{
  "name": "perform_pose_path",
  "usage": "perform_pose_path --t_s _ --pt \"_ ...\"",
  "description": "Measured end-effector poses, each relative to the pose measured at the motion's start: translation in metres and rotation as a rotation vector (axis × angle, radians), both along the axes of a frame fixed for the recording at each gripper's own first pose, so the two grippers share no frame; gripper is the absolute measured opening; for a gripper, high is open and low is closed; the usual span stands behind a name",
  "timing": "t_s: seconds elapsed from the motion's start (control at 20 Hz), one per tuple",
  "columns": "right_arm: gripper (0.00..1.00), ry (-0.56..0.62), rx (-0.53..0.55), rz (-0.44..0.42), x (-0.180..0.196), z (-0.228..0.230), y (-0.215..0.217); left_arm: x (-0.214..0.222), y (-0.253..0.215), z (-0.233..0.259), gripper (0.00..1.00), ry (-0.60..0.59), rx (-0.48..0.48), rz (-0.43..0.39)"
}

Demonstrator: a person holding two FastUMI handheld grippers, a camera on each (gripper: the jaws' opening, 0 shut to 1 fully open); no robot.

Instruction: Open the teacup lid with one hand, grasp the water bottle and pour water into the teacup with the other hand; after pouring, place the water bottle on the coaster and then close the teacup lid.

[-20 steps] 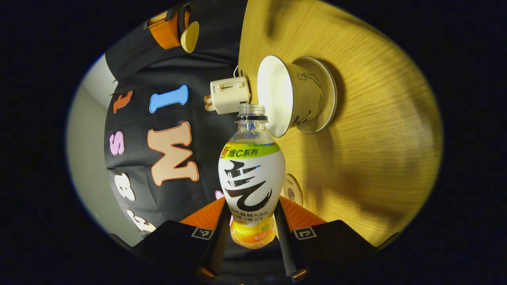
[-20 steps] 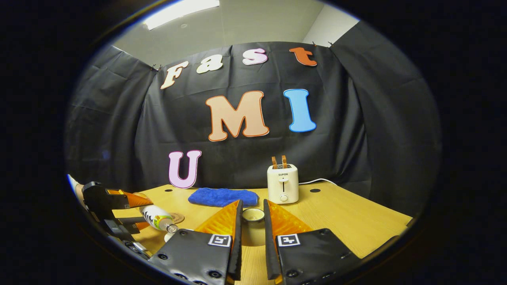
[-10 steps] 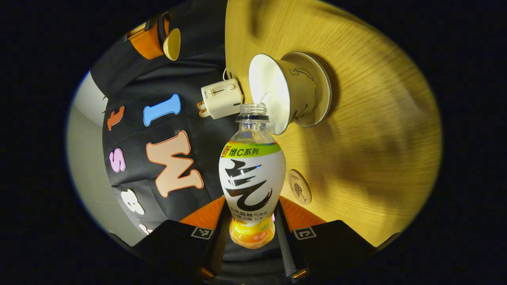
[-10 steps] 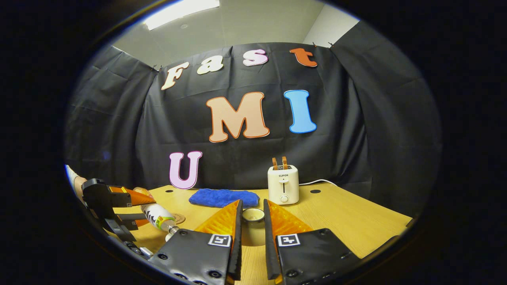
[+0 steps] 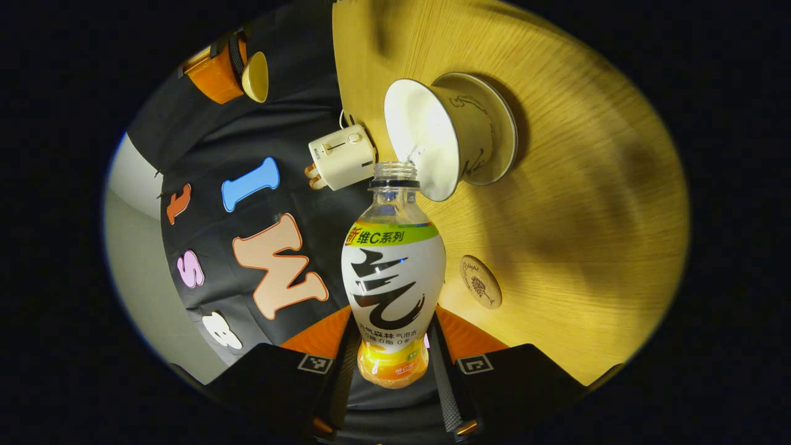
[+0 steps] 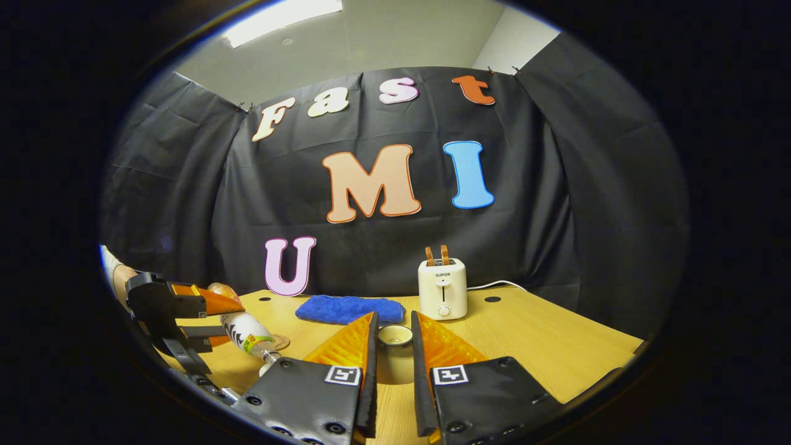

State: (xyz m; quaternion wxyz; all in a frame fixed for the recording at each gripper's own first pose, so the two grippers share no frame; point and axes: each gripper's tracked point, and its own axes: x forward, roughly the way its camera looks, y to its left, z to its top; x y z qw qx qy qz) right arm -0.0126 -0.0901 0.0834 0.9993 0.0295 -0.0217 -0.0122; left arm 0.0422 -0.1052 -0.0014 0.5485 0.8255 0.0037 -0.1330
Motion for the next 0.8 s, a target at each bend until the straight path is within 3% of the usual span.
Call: perform_pose_path --t_s 0.8 --pt "0.28 0.001 0.002 0.013 -0.001 0.0 0.006 0.001 -0.005 0.018 0.58 -0.058 0.074 -0.025"
